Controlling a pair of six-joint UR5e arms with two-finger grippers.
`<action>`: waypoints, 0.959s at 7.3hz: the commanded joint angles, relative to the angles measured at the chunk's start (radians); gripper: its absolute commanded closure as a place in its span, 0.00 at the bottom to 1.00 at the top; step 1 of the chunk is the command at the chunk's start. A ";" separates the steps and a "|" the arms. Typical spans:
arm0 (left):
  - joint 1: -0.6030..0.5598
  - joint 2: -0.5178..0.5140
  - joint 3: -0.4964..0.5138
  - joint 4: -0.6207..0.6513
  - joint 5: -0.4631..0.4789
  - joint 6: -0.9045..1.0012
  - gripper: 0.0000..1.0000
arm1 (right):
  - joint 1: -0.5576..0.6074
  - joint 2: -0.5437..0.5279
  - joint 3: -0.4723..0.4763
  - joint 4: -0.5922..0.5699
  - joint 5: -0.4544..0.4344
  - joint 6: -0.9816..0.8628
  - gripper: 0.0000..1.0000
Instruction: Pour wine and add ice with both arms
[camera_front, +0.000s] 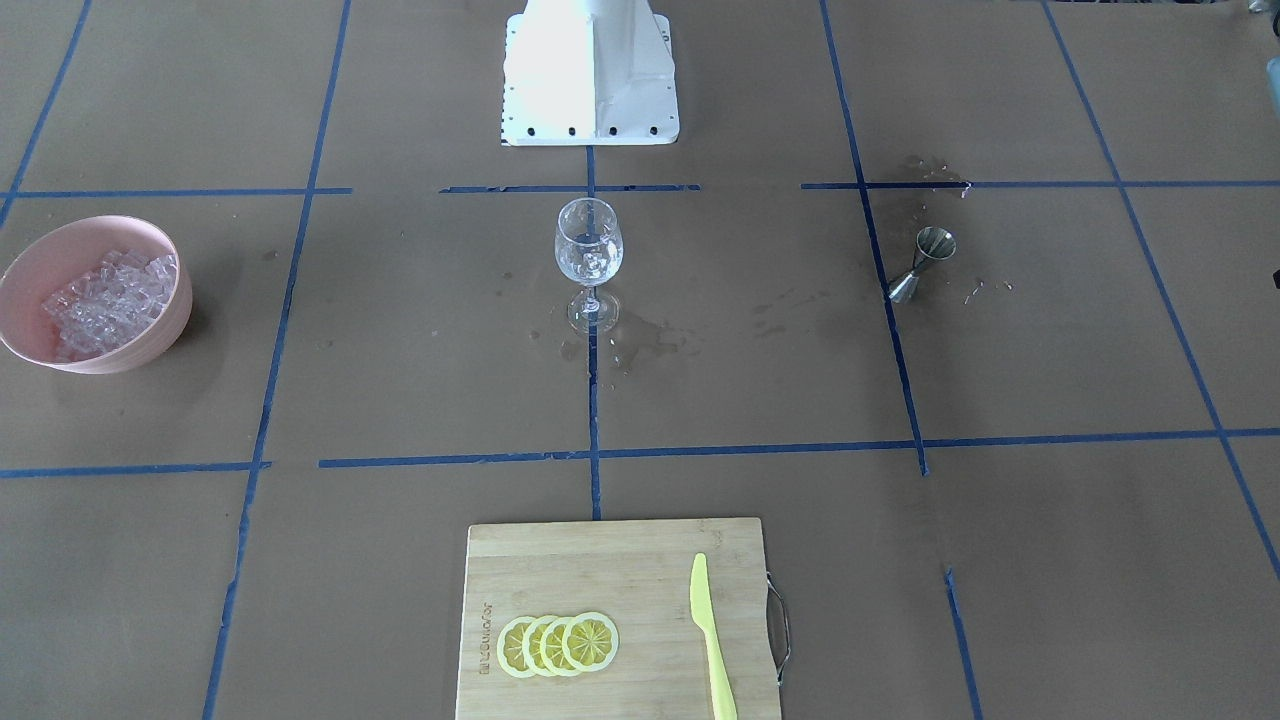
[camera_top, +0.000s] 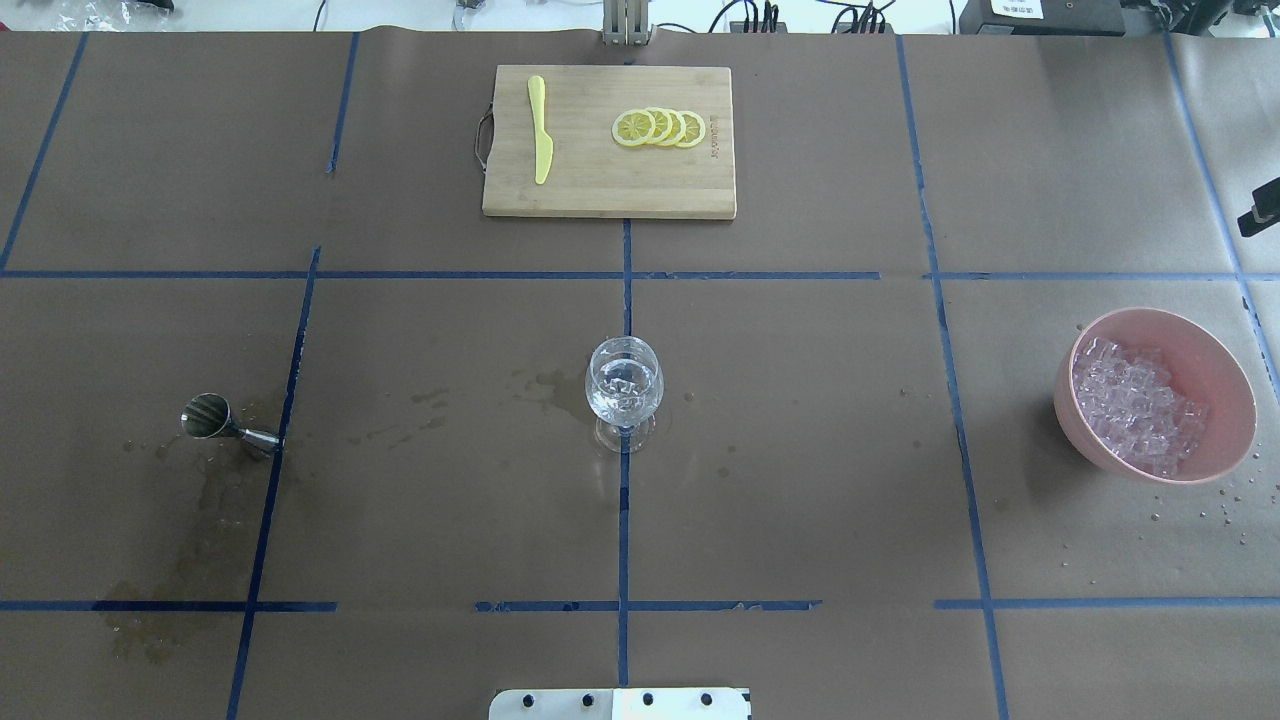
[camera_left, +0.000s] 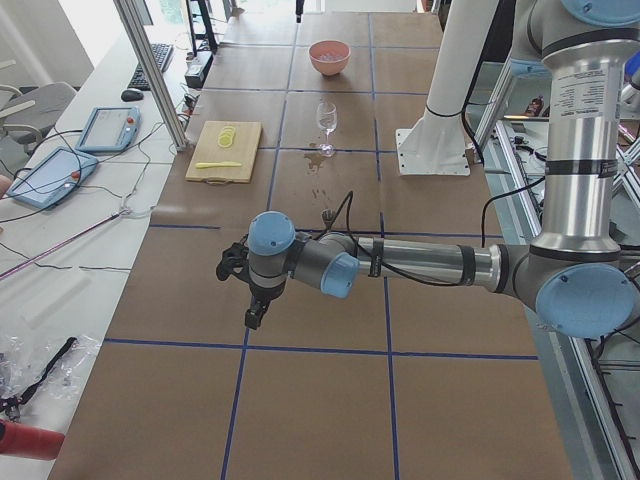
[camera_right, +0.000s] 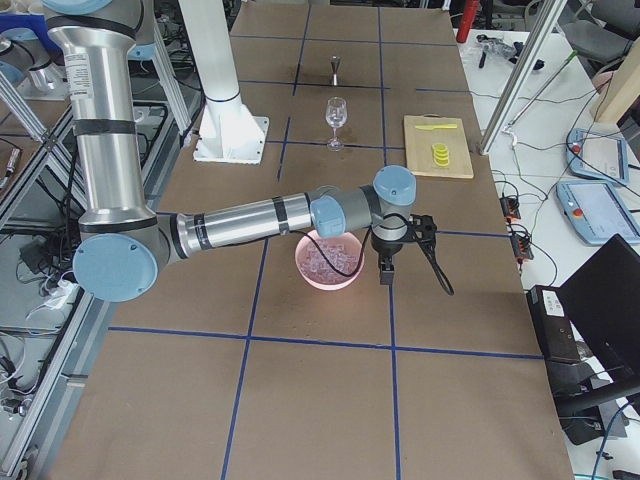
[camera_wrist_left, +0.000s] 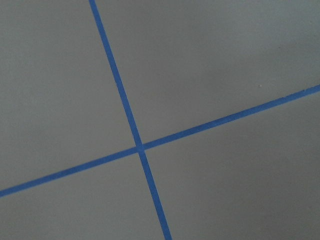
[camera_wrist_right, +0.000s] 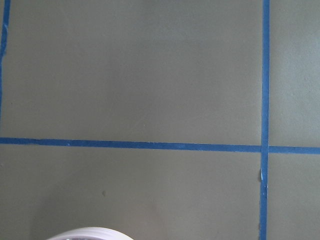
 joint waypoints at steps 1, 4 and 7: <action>-0.028 -0.062 -0.059 0.254 0.008 0.093 0.00 | 0.025 0.006 -0.054 -0.020 0.013 -0.128 0.00; -0.026 -0.039 -0.073 0.245 0.083 0.137 0.00 | 0.034 0.038 -0.057 -0.069 0.013 -0.150 0.00; -0.025 -0.036 0.115 0.059 0.072 0.138 0.00 | 0.032 0.040 -0.063 -0.061 0.010 -0.148 0.00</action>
